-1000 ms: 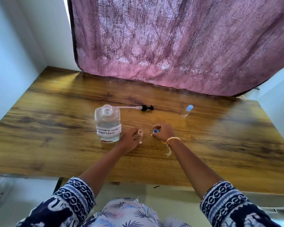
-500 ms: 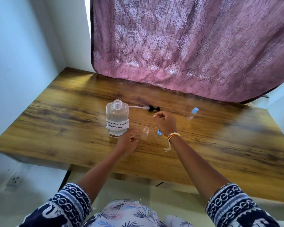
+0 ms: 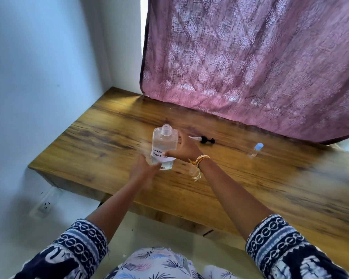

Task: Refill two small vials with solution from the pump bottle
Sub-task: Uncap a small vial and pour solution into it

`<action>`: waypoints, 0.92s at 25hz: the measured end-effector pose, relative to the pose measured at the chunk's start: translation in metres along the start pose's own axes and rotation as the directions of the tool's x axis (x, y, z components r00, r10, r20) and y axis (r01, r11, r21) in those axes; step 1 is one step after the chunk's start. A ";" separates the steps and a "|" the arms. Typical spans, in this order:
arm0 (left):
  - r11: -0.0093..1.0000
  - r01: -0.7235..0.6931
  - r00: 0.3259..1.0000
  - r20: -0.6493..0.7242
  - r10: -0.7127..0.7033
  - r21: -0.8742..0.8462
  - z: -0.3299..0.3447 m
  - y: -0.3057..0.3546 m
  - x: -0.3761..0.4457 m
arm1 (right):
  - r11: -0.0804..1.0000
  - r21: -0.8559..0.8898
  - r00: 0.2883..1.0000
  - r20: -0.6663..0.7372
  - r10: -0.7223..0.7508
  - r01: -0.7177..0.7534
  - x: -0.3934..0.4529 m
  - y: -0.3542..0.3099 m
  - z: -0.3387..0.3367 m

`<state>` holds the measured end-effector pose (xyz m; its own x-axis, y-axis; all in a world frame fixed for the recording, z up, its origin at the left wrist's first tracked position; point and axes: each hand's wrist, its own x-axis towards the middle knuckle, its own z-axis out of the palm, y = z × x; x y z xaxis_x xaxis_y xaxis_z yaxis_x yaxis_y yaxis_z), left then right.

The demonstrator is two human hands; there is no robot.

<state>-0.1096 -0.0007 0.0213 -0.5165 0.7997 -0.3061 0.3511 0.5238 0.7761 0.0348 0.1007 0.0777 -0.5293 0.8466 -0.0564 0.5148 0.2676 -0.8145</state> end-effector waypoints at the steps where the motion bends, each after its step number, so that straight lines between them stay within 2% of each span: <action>1: 0.997 -0.049 0.995 0.083 0.053 -0.051 -0.001 0.003 0.002 | 1.000 0.022 1.000 0.016 0.009 -0.009 0.003 0.000 0.003; 3: 0.977 -0.173 0.960 0.200 0.195 -0.123 0.002 0.005 0.002 | 0.999 0.045 0.999 0.036 0.019 -0.021 0.010 -0.002 0.007; 6: 0.962 -0.236 0.951 0.172 0.258 -0.139 0.003 0.003 0.004 | 0.999 0.028 0.997 0.071 -0.036 0.034 0.019 0.001 0.014; 9: 0.943 -0.289 0.930 0.184 0.317 -0.167 -0.002 0.001 0.010 | 0.997 0.064 0.999 -0.019 0.032 -0.031 0.020 0.007 0.015; 11: 0.947 -0.278 0.922 0.233 0.310 -0.161 -0.003 0.006 0.014 | 0.993 0.108 0.995 -0.081 0.063 -0.054 0.024 0.013 0.006; 13: 0.966 -0.218 0.941 0.233 0.246 -0.140 0.003 0.015 0.018 | 0.985 0.151 0.980 -0.166 0.106 -0.081 0.029 0.013 -0.011; 17: 0.980 -0.194 0.973 0.115 0.198 -0.050 0.021 0.033 0.022 | 0.973 0.225 0.919 -0.372 0.129 -0.046 0.033 0.017 -0.054; 20: 0.967 -0.253 0.933 0.260 0.249 -0.019 0.043 0.046 0.023 | 0.962 0.268 0.898 -0.410 0.161 -0.050 0.028 0.031 -0.080; 23: 0.934 -0.358 0.846 0.416 0.332 -0.017 0.065 0.057 0.018 | 0.960 0.271 0.891 -0.417 0.178 -0.065 0.014 0.048 -0.093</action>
<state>-0.0483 0.0628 0.0239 0.0045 0.9730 -0.2309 0.4998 0.1978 0.8433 0.1150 0.1677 0.0917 -0.0983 0.9941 0.0456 0.3458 0.0771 -0.9351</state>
